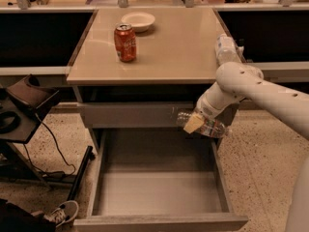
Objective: Pick water bottle from middle drawer and place on counter
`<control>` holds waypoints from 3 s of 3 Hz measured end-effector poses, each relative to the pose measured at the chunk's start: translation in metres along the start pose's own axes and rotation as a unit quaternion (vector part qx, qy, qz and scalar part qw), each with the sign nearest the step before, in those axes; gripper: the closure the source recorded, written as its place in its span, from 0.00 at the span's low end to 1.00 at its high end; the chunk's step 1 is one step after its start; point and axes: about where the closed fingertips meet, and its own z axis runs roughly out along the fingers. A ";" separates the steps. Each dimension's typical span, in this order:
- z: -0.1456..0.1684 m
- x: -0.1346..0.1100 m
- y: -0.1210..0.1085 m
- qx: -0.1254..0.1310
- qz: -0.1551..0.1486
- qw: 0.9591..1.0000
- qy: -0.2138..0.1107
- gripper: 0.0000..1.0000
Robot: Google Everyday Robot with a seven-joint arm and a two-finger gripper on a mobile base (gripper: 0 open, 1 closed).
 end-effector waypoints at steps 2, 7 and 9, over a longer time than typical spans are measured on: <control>-0.040 0.007 0.032 -0.038 -0.049 0.998 -0.023 1.00; -0.164 -0.101 -0.024 -0.071 -0.139 0.986 0.064 1.00; -0.175 -0.178 -0.041 -0.062 -0.137 0.989 -0.008 1.00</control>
Offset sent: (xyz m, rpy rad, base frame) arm -0.0937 -0.0461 0.0981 0.1262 -0.0492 0.1905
